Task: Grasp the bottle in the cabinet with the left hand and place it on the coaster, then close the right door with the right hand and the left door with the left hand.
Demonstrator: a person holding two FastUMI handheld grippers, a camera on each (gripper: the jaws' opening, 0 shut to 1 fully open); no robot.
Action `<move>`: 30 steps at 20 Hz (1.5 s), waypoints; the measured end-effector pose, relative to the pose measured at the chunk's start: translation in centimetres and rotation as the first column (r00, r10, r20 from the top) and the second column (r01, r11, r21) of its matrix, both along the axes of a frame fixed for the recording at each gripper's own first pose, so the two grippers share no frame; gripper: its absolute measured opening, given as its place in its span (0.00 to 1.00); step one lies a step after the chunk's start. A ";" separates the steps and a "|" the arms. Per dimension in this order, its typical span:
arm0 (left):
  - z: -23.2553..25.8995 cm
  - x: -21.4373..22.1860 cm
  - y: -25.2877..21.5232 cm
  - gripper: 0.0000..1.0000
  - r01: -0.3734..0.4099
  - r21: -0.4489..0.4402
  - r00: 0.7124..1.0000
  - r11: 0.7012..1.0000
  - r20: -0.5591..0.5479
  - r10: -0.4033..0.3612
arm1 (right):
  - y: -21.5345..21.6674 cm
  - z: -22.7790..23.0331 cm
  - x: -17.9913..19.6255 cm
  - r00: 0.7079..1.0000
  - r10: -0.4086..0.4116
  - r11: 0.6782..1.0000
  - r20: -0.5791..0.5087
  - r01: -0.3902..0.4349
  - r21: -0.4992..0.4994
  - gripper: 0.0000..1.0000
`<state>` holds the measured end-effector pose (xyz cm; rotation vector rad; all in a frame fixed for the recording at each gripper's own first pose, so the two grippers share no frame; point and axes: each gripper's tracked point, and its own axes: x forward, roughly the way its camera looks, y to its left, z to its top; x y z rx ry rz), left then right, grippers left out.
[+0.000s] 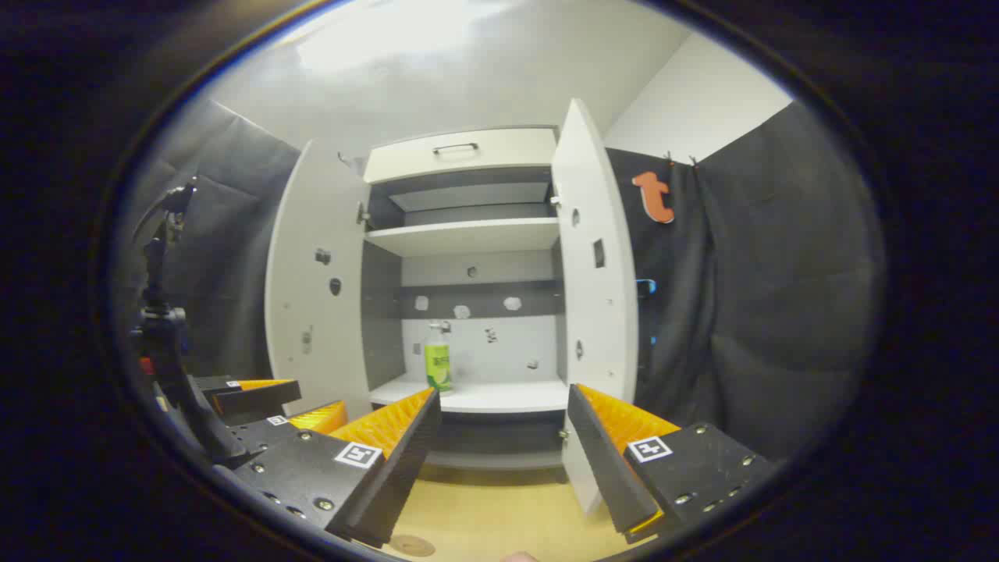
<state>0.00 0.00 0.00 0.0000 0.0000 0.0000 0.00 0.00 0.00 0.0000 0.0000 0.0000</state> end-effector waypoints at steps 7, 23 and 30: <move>3.6 -1.3 3.0 0.96 -0.119 -0.075 0.993 0.990 0.009 0.120 | -1.9 3.4 1.2 1.000 -0.020 0.999 -0.009 0.020 0.040 0.99; 2.1 4.7 3.4 0.98 -0.043 -0.066 0.997 0.997 -0.075 0.038 | -2.3 3.2 6.8 0.999 -0.050 0.998 -0.014 0.049 -0.037 0.99; 0.0 12.4 3.6 0.96 -0.027 -0.092 0.994 0.995 -0.103 0.017 | -2.5 2.5 9.9 0.997 -0.068 0.997 -0.035 0.066 -0.039 0.99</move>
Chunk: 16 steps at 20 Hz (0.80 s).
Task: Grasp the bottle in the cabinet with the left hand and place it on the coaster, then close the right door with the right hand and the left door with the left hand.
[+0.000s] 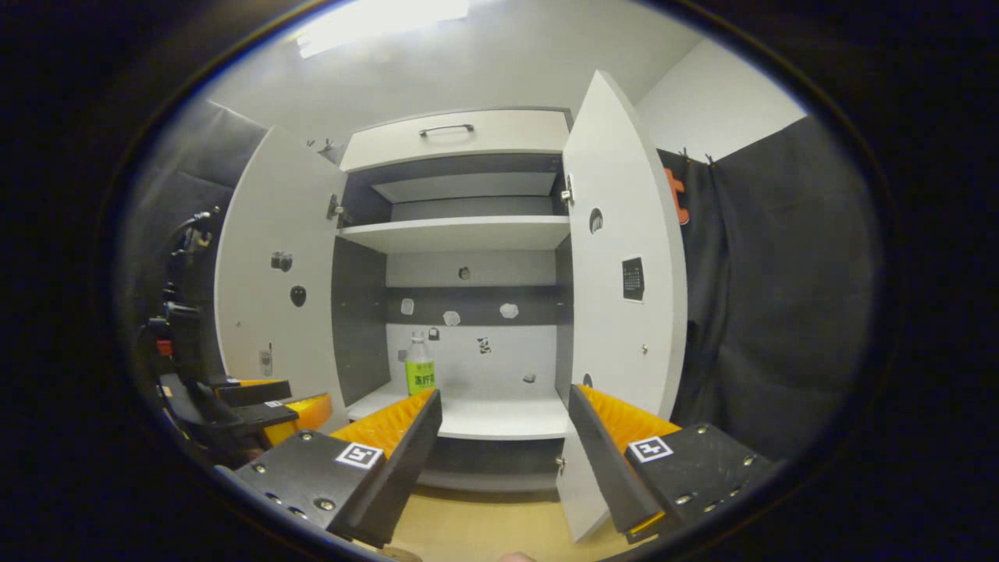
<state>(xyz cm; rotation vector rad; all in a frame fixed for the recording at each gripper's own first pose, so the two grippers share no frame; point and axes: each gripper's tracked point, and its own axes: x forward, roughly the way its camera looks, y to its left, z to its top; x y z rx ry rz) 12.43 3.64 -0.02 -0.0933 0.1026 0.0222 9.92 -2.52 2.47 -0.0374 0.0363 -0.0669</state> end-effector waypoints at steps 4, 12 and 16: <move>-0.6 5.2 0.3 0.98 0.000 -0.012 1.000 1.000 0.008 0.000 | 0.1 -0.4 1.9 1.000 0.000 1.000 -0.006 0.000 -0.003 0.99; -3.0 15.8 -0.4 0.98 0.027 -0.044 0.999 0.999 0.022 -0.026 | 0.1 -1.3 4.2 1.000 -0.004 1.000 -0.016 0.004 0.013 0.99; -3.6 20.4 -0.4 0.98 0.033 -0.006 0.998 0.999 0.058 -0.033 | 0.1 -0.7 4.2 1.000 0.012 0.999 0.026 -0.013 0.035 0.99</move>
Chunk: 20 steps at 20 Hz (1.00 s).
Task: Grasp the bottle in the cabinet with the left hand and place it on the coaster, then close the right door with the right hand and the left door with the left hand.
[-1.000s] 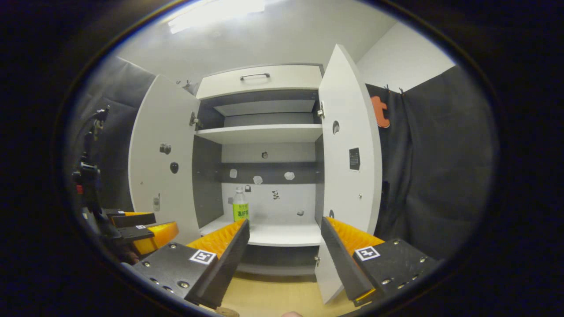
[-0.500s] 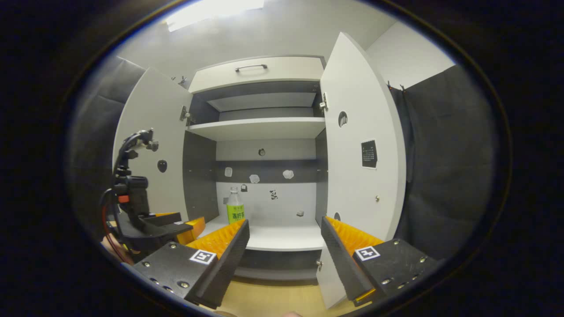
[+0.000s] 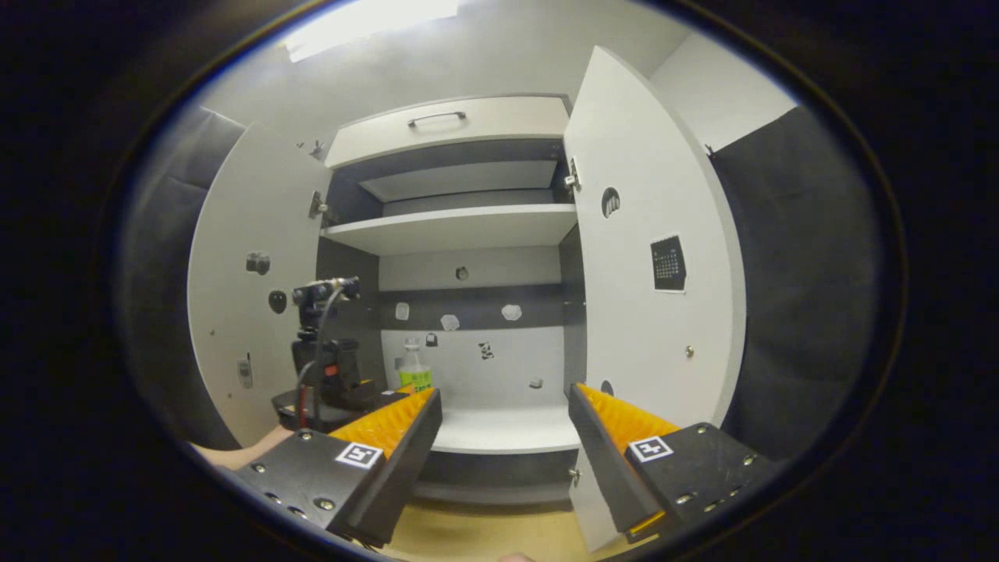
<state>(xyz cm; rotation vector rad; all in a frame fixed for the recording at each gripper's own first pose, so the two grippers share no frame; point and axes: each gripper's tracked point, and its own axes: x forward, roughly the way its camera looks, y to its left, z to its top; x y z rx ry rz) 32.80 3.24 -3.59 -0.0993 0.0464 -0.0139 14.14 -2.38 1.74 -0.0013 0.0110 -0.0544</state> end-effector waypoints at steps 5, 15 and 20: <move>-1.1 4.5 -1.2 0.98 0.043 0.043 0.999 0.998 0.003 -0.043 | -0.2 0.0 -0.8 1.000 0.010 0.999 0.016 -0.010 -0.033 0.94; -0.9 7.0 -0.7 0.82 0.051 -0.061 0.998 0.997 -0.034 -0.053 | -1.0 -2.9 -5.0 0.998 -0.050 0.994 -0.043 0.046 -0.100 0.99; 1.4 1.9 -1.5 0.81 0.074 -0.026 0.997 0.997 -0.019 -0.074 | -0.6 -2.2 -7.9 0.998 -0.049 0.998 -0.039 0.047 -0.050 0.99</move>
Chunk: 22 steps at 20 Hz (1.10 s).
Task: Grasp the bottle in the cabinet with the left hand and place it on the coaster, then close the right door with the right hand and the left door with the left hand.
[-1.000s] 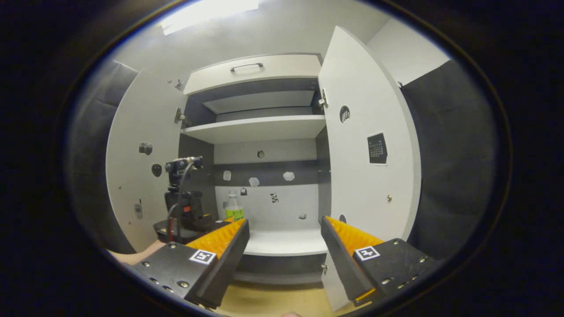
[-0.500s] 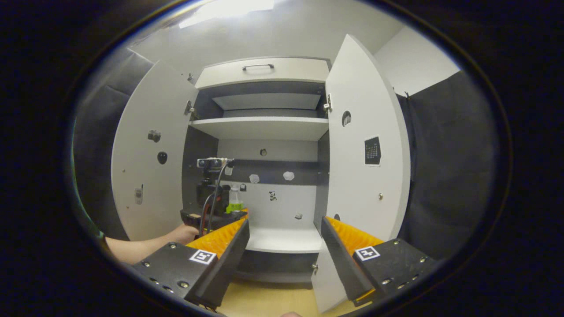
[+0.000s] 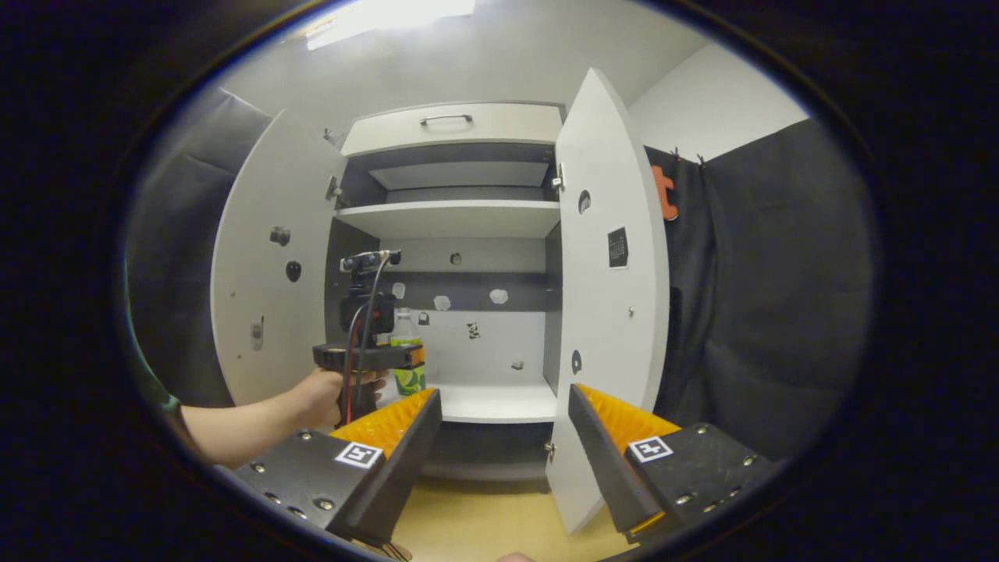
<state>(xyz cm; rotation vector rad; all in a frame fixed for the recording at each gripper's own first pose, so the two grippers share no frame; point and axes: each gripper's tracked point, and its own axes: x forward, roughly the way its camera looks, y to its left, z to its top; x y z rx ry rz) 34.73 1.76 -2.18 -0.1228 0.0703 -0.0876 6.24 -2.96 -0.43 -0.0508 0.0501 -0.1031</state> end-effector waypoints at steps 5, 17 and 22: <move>2.1 -6.8 -0.8 0.81 -0.002 -0.009 1.000 1.000 -0.019 0.002 | -0.2 0.7 -2.0 1.000 0.015 0.999 -0.010 -0.014 0.044 0.99; 2.5 -22.8 2.3 0.81 -0.093 0.027 0.995 0.995 -0.043 0.094 | 0.5 0.8 -3.4 0.995 0.096 0.992 -0.017 -0.094 0.087 0.99; -2.0 -27.3 2.9 0.81 -0.114 -0.017 0.988 0.993 -0.103 0.111 | 1.2 0.1 -3.3 0.992 0.126 0.987 -0.027 -0.122 0.105 0.99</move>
